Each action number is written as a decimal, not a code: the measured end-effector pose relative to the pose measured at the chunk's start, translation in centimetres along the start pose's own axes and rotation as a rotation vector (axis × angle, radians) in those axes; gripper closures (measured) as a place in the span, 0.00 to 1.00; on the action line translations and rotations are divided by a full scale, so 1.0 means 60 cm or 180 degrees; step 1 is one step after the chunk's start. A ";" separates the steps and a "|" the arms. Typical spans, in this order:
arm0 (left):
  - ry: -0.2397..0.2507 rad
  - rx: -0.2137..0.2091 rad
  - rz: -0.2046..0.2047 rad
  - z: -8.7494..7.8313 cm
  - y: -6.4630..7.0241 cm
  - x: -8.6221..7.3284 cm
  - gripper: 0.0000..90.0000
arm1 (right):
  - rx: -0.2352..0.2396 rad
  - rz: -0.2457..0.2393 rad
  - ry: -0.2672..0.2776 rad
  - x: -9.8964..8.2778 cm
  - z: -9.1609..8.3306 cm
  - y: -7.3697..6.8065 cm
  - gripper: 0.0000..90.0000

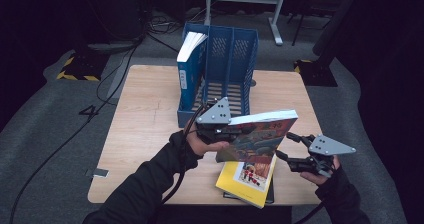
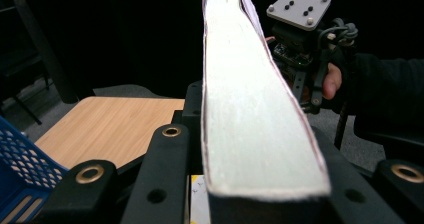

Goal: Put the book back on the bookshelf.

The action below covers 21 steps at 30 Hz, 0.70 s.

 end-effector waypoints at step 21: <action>-0.0142 0.0480 0.0122 -0.024 -0.054 0.026 0.82 | -0.0554 0.0323 -0.0539 -0.083 0.017 0.086 0.30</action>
Point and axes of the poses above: each handheld gripper's, and its own axes: z roughly forward along the jaws, x roughly out of its top, y roughly to its right, the point moved 3 cm from there along z, roughly forward along the jaws, and after that the axes turned 9 degrees about z, right-handed, at the moved point
